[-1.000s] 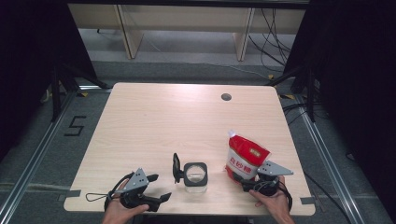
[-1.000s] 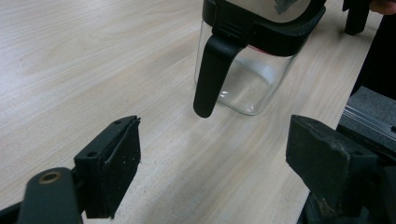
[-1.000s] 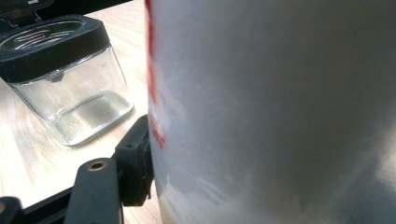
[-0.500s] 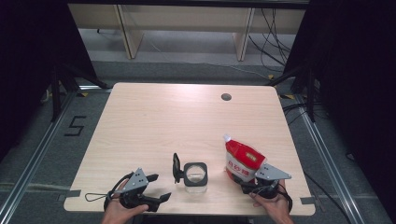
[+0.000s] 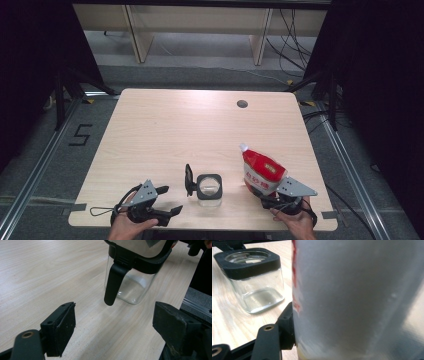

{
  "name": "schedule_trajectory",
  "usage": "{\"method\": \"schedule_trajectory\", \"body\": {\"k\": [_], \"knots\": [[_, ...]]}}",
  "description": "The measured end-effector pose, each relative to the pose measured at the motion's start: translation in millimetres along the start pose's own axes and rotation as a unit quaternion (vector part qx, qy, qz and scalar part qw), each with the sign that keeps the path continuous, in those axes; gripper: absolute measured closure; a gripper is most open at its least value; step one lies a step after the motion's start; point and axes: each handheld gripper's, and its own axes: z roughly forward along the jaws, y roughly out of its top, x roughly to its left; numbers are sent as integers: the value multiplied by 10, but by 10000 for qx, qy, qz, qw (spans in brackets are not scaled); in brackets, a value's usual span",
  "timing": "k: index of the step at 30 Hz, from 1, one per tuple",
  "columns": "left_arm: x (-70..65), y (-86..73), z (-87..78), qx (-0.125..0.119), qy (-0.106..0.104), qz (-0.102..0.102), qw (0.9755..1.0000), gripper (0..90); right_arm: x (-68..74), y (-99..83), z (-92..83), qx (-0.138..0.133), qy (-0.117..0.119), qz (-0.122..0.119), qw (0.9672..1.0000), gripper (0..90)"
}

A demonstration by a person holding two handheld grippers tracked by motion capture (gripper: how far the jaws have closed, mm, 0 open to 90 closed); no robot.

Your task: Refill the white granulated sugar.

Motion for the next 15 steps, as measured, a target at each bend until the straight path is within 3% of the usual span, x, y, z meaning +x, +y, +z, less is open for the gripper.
{"method": "schedule_trajectory", "body": {"k": [2,4,8,9,12,13,14,15], "knots": [[9,1,0,4,-5,67,10000,180,47,27,-70,14,-19,63,10000,399],[8,0,0,4,1,81,10000,180,53,56,-115,48,-101,-273,9996,399],[-6,-8,7,3,11,-27,10000,180,142,126,-203,132,-196,-564,9981,399],[8,-3,3,5,-2,89,10000,180,164,142,-227,184,-225,-694,9972,399],[9,-1,8,19,13,96,10000,180,220,165,-286,266,-232,-952,9948,399],[-13,-10,20,-14,17,-63,10000,180,239,170,-307,285,-196,-1002,9944,399],[5,-5,12,62,7,88,9999,180,260,169,-317,314,-238,-1100,9932,400],[-6,-5,23,-5,4,35,10000,180,278,173,-326,389,-278,-1238,9911,400]]}}
